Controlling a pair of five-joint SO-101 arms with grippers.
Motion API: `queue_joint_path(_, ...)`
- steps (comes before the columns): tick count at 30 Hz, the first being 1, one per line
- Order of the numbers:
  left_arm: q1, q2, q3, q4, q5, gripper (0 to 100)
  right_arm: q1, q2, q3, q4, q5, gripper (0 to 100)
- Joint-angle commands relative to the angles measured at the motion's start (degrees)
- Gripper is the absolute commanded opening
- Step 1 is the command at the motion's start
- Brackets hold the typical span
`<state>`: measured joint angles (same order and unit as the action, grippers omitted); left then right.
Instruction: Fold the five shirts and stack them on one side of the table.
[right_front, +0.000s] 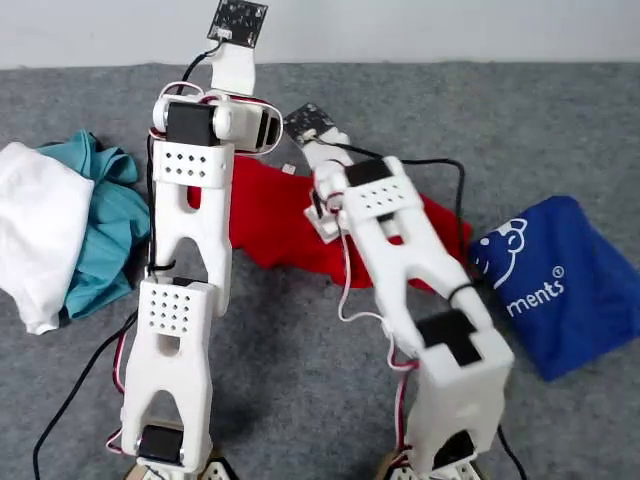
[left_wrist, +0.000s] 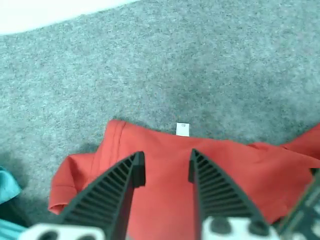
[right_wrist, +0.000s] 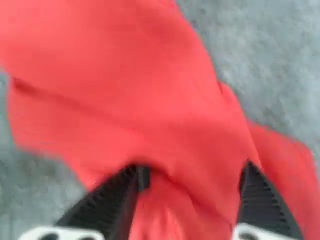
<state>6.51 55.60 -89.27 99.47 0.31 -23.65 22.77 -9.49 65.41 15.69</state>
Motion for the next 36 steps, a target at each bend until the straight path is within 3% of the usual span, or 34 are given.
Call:
queue_joint_path(1,-0.3,-4.1,-2.3,1.0,-0.6,15,-1.9,3.8,-7.3,1.5,-0.3,27.3)
queue_joint_path(6,-0.4,-4.3,-2.3,1.0,-0.6,15,-2.7,9.5,-8.6,1.0,-0.2,23.1)
queue_joint_path(12,-0.2,-4.0,-2.3,1.0,-0.6,15,-2.6,11.6,-8.8,-1.1,2.9,0.0)
queue_joint_path(16,-0.3,-4.0,-2.2,1.0,-0.6,15,-2.3,11.6,-12.4,1.1,3.0,1.8)
queue_joint_path(22,-0.3,-4.0,-2.2,1.0,-0.6,15,0.0,11.6,-29.0,16.2,3.1,0.9)
queue_joint_path(30,-0.4,-4.0,-2.2,1.0,-0.6,15,11.8,11.6,-51.4,37.5,4.7,0.9)
queue_joint_path(36,-0.4,-4.0,-2.2,1.0,-0.6,15,20.0,8.5,-56.1,37.6,5.3,0.9)
